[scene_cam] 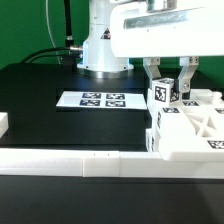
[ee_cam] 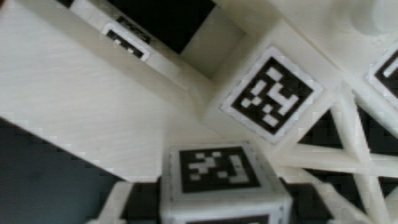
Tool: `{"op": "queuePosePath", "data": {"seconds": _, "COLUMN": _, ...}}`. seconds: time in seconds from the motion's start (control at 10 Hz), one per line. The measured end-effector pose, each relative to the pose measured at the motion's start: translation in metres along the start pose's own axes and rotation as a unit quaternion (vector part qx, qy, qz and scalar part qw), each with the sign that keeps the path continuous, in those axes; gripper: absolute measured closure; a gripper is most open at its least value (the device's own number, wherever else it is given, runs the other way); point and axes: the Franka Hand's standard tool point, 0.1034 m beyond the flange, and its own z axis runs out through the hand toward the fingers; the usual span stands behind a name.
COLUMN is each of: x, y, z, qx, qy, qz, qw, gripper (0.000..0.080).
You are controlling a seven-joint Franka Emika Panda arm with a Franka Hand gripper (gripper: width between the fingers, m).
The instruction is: Assemble chair
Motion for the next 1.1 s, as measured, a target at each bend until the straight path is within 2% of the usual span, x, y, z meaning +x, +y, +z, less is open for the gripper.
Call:
{"op": "queuePosePath", "data": {"seconds": 0.2, "x": -0.0002, "y": -0.0001, "z": 0.0002, "qx": 0.004, "qy": -0.003, "qz": 0.082, "qw": 0.997, "gripper": 0.0514}}
{"op": "queuePosePath", "data": {"seconds": 0.4, "x": -0.0015, "y": -0.0011, "z": 0.0004, "qx": 0.009, "qy": -0.007, "qz": 0.204, "qw": 0.979, "gripper": 0.0514}}
{"op": "queuePosePath", "data": {"seconds": 0.6, "x": -0.0015, "y": -0.0011, "z": 0.0005, "qx": 0.009, "qy": -0.007, "qz": 0.211, "qw": 0.977, "gripper": 0.0485}}
{"op": "queuePosePath", "data": {"seconds": 0.7, "x": -0.0016, "y": -0.0010, "z": 0.0007, "qx": 0.009, "qy": -0.007, "qz": 0.193, "qw": 0.981, "gripper": 0.0350}}
{"op": "queuePosePath", "data": {"seconds": 0.8, "x": -0.0022, "y": -0.0012, "z": 0.0008, "qx": 0.008, "qy": -0.008, "qz": 0.189, "qw": 0.982, "gripper": 0.0350}}
{"op": "queuePosePath", "data": {"seconds": 0.9, "x": -0.0046, "y": -0.0027, "z": 0.0004, "qx": 0.006, "qy": -0.009, "qz": 0.163, "qw": 0.987, "gripper": 0.0204}}
{"op": "queuePosePath", "data": {"seconds": 1.0, "x": -0.0072, "y": -0.0044, "z": 0.0005, "qx": 0.007, "qy": -0.009, "qz": 0.109, "qw": 0.994, "gripper": 0.0204}}
{"op": "queuePosePath", "data": {"seconds": 1.1, "x": -0.0071, "y": -0.0043, "z": 0.0005, "qx": 0.007, "qy": -0.009, "qz": 0.076, "qw": 0.997, "gripper": 0.0160}}
